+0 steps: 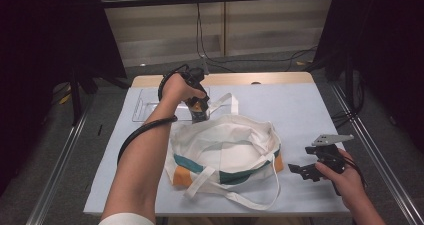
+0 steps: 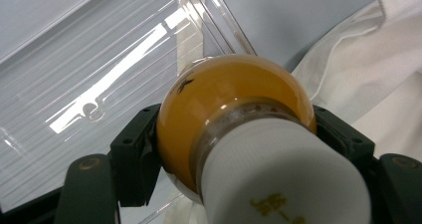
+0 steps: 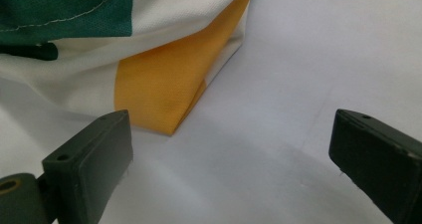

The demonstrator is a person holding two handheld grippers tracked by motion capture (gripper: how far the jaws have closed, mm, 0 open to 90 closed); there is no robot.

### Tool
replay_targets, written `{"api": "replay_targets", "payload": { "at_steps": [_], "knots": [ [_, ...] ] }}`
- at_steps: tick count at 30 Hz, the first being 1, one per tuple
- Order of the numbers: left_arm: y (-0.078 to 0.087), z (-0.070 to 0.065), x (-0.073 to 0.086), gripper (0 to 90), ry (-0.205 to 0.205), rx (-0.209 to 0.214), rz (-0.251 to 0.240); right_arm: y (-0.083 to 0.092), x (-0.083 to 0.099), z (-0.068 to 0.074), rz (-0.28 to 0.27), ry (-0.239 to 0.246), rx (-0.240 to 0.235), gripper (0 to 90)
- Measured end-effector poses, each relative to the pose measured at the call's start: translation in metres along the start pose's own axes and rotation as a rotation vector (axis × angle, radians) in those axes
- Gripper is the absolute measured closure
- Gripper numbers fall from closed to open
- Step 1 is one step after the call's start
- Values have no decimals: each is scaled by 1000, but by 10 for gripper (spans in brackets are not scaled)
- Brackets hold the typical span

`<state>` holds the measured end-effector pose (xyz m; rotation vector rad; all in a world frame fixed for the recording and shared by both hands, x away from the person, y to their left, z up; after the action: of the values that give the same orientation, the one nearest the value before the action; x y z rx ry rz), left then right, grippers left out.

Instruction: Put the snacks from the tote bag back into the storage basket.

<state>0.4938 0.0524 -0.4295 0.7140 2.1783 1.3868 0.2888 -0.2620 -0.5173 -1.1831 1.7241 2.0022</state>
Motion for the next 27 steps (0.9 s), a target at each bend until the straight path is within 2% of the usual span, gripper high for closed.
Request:
{"api": "replay_targets", "payload": {
  "at_steps": [3,4,7,12,18,19,24,27],
  "knots": [
    [0,0,-1,295,-4,-9,-6,0,0,0,-1,3,0,35],
    [-2,-2,-1,295,8,2,-11,1,0,0,2,2,-3,35],
    [-2,-2,-1,294,8,0,-14,0,0,1,0,4,-1,35],
    [-1,0,-1,292,-8,-7,-15,0,-1,2,-1,9,-3,35],
    [-3,0,0,288,3,3,-30,1,-1,2,-1,10,0,35],
    [-3,0,1,286,5,15,-27,1,-1,2,-1,13,0,35],
    [-5,0,1,280,22,28,-57,1,-1,2,-4,15,2,35],
    [-5,1,3,275,11,22,-46,1,-1,3,1,10,0,35]
  ]
}}
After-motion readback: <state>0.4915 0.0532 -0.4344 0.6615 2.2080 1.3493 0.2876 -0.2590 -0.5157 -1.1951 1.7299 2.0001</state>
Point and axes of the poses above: each handheld gripper's, and its own axes: y roughly backward along the jaws, x roughly out of its underside, z roughly to its left, the point moved 8 cm from there along -y, roughly forward along the jaws, and after that the axes turned 14 degrees about x, right-handed, at the moved point
